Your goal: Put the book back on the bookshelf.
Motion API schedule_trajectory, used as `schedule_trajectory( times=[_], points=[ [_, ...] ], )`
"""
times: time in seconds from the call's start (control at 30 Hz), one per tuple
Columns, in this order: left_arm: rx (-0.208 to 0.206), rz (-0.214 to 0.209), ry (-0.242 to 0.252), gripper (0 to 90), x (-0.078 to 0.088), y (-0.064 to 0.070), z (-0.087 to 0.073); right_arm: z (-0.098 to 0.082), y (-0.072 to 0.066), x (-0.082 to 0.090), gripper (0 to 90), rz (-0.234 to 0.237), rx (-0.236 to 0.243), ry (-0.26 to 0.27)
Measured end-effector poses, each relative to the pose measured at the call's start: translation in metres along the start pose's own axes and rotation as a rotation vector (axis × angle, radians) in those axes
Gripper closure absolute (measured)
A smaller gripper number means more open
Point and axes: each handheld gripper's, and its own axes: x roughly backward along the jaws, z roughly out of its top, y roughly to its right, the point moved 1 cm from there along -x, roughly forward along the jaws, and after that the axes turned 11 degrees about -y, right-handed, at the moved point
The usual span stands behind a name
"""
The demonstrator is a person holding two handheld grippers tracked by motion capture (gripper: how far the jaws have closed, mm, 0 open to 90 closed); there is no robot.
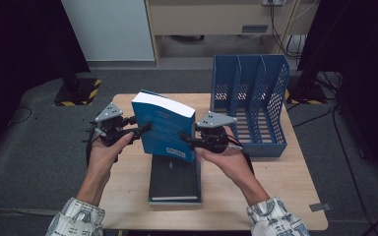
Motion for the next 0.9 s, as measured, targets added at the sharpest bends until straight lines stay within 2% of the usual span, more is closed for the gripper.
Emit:
schedule_trajectory(
  times=[0.23,0.33,0.5,0.63,0.73,0.9],
  points=[
    [0.0,0.009,0.014,41.6,-0.002,0.003,-0.004,0.015,0.0,-0.005,43.9,0.038,0.019,0.038],
    [-0.006,0.016,0.019,40.0,-0.003,0.004,-0.005,0.022,0.001,-0.006,41.3,0.073,0.039,0.049],
    [-0.001,0.021,0.019,39.7,-0.004,0.005,-0.005,0.034,0.004,-0.007,48.9,0.086,0.049,0.075],
    [-0.004,0.025,0.024,34.5,-0.007,0.007,-0.004,0.037,0.004,-0.007,55.8,0.089,0.057,0.081],
    [-0.004,0.018,0.028,30.9,-0.01,0.007,-0.004,0.035,0.001,-0.006,57.7,0.088,0.058,0.087],
    [-0.007,0.022,0.03,31.0,-0.01,0.006,-0.004,0.037,-0.004,-0.005,58.6,0.08,0.072,0.075]
  ],
)
